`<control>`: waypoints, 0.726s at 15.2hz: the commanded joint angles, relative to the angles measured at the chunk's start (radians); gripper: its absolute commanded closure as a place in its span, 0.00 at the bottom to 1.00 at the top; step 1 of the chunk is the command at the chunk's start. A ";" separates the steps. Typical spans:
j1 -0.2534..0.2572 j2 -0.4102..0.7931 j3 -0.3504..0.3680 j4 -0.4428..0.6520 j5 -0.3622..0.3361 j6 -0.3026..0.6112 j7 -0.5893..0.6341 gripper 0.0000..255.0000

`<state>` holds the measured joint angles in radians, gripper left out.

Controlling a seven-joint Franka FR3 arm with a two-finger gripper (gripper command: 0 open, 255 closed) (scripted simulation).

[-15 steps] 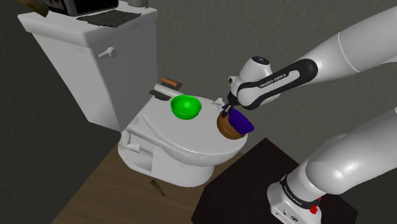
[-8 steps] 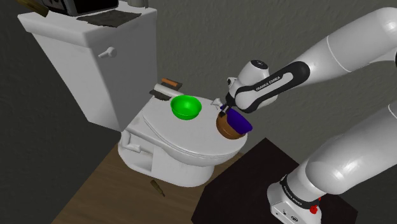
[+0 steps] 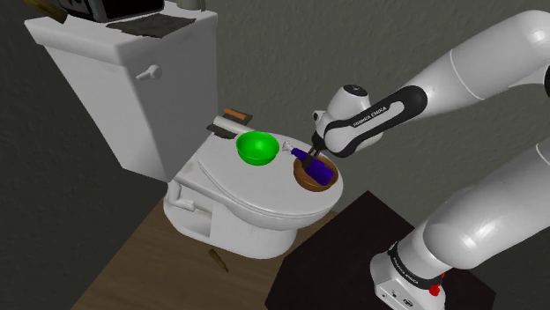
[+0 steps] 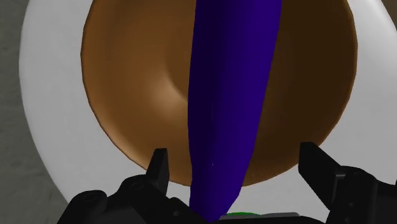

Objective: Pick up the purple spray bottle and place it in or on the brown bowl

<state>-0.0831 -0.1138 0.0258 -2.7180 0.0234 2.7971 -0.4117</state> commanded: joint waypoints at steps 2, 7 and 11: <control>-0.005 -0.050 -0.010 -0.019 0.005 -0.034 -0.018 0.00; -0.006 -0.168 -0.010 -0.017 0.003 -0.154 -0.017 0.00; -0.006 -0.168 -0.010 -0.017 0.003 -0.154 -0.017 0.00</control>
<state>-0.0890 -0.2812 0.0153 -2.7355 0.0262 2.6442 -0.4289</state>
